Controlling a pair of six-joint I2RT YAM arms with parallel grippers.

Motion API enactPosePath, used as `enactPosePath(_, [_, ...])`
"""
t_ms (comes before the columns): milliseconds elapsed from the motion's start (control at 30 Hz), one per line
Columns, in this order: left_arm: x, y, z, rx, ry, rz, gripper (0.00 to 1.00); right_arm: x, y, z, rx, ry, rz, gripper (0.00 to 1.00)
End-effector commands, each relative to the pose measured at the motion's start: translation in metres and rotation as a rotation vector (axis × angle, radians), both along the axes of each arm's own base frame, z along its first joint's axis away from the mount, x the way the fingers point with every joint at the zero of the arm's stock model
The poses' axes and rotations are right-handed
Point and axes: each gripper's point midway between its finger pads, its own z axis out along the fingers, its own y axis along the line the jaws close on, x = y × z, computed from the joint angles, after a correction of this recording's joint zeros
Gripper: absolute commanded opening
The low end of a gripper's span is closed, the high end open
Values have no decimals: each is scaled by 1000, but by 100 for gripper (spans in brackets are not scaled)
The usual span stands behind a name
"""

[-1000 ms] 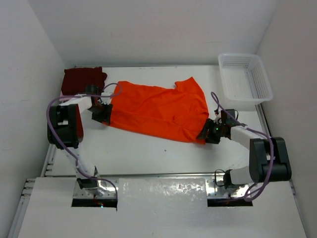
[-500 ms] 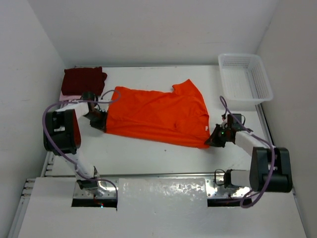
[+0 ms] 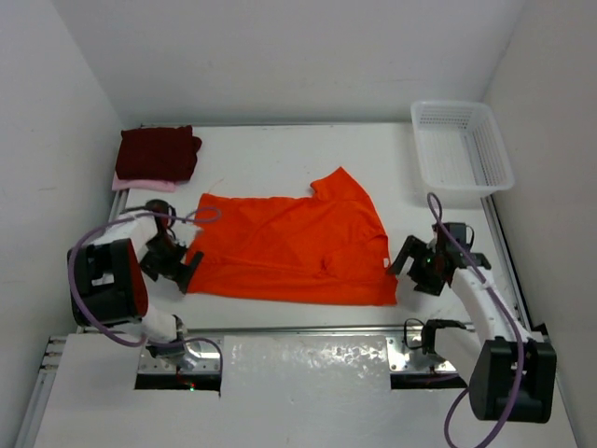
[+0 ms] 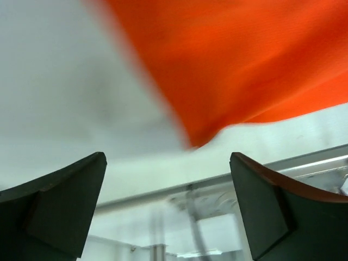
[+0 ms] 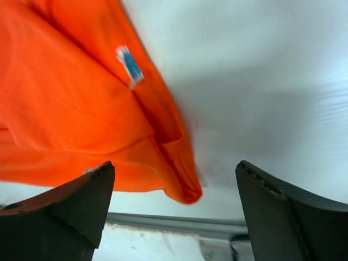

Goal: Fold and stack the t-shirts
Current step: Fold the flattened tshirt in 1/3 of the way, then grap the side of the flattened tshirt furthest away from the robot with both arms

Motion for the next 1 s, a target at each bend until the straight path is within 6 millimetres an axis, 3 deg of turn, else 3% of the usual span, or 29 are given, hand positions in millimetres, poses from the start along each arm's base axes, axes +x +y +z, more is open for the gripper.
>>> enactPosePath(0, [52,51,50,149,-165,39,97,41,-37,56,-220,-139,27,89])
enactPosePath(33, [88,64,85,159,-267,72,98,72,-42,100,-267,-271,65,89])
enactPosePath(67, [104,69,102,147,-322,105,99,88,-42,116,-277,-307,83,89])
enactPosePath(100, [142,67,139,102,-461,124,100,120,-32,161,-282,-442,131,87])
enactPosePath(133, [161,64,147,62,-508,130,100,136,-26,176,-288,-480,159,85])
enactPosePath(167, [178,57,155,11,-557,140,99,155,-12,171,-288,-451,222,81])
enactPosePath(200, [200,42,169,-75,-631,119,95,180,6,205,-301,-531,286,74])
enactPosePath(233, [217,37,158,-108,-628,115,80,195,14,207,-289,-527,313,62])
enactPosePath(267, [228,22,151,-120,-608,112,20,214,20,181,-269,-438,336,43])
enactPosePath(300, [242,17,152,-116,-612,110,2,236,29,200,-246,-478,331,13])
enactPosePath(333, [249,8,128,-136,-544,104,0,249,34,193,-231,-466,341,9])
enactPosePath(367, [260,-7,125,-148,-538,76,4,265,41,164,-223,-404,360,10])
enactPosePath(400, [265,-11,118,-141,-525,75,13,283,47,171,-219,-428,363,25])
enactPosePath(433, [274,-12,101,-134,-503,80,28,292,54,162,-195,-414,381,32])
enactPosePath(467, [279,-12,96,-115,-498,101,35,302,57,153,-190,-401,390,34])
enactPosePath(500, [289,-9,96,-109,-514,120,37,319,63,130,-187,-366,398,37])
enactPosePath(533, [294,-8,83,-106,-491,137,38,327,65,117,-182,-348,402,48])
enactPosePath(567, [298,-8,79,-111,-485,161,40,334,69,104,-177,-332,411,50])
enactPosePath(600, [304,-9,79,-116,-492,169,42,350,74,106,-182,-358,423,51])
enactPosePath(633, [308,-9,68,-121,-480,180,45,355,77,66,-181,-288,439,54])
enactPosePath(667, [309,-10,63,-124,-474,199,47,357,79,53,-192,-252,447,55])
enactPosePath(700, [311,-11,55,-131,-460,206,47,371,81,54,-202,-270,447,57])
enactPosePath(733, [310,-13,51,-141,-449,212,47,369,79,19,-209,-195,447,57])
enactPosePath(833, [300,-17,30,-158,-403,222,48,374,86,-9,-206,-183,449,57])
enactPosePath(867, [298,-17,26,-155,-400,224,48,367,86,-22,-206,-162,452,57])
enactPosePath(967, [298,-19,11,-175,-395,225,49,365,91,-39,-227,-186,464,57])
